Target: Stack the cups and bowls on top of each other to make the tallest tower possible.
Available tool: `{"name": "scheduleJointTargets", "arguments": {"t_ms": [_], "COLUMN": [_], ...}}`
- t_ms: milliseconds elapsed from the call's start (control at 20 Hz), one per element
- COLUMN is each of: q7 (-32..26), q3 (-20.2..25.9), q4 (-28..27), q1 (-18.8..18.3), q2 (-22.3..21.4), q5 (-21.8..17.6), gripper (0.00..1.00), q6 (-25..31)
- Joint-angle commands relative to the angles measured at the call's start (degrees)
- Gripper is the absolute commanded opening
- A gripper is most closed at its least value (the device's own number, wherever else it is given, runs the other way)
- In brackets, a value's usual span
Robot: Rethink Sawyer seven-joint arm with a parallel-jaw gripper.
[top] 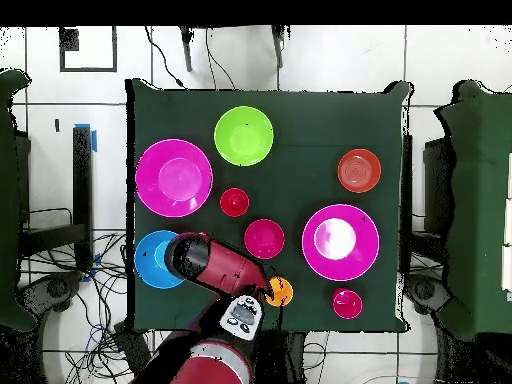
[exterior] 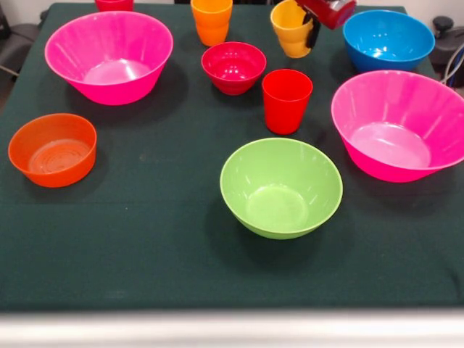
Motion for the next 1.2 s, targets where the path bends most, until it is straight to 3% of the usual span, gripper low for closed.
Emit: {"name": "scheduleJointTargets", "arguments": {"t_ms": [50, 350, 750, 1200], "q7": [3.2, 2.5, 2.3, 2.7], "q3": [-0.2, -4.9, -9.5, -11.9], "q4": [-7.1, -10.9, -15.9, -22.4], "q1": [-3.7, -3.2, -1.5, 0.6], "q2": [-4.9, -6.7, -8.1, -6.5], "q5": [-4.1, -8.8, -14.5, -18.6], "gripper": [0.00, 0.00, 0.00, 0.00], "q6": [11.9, 18.6, 23.2, 22.0]}}
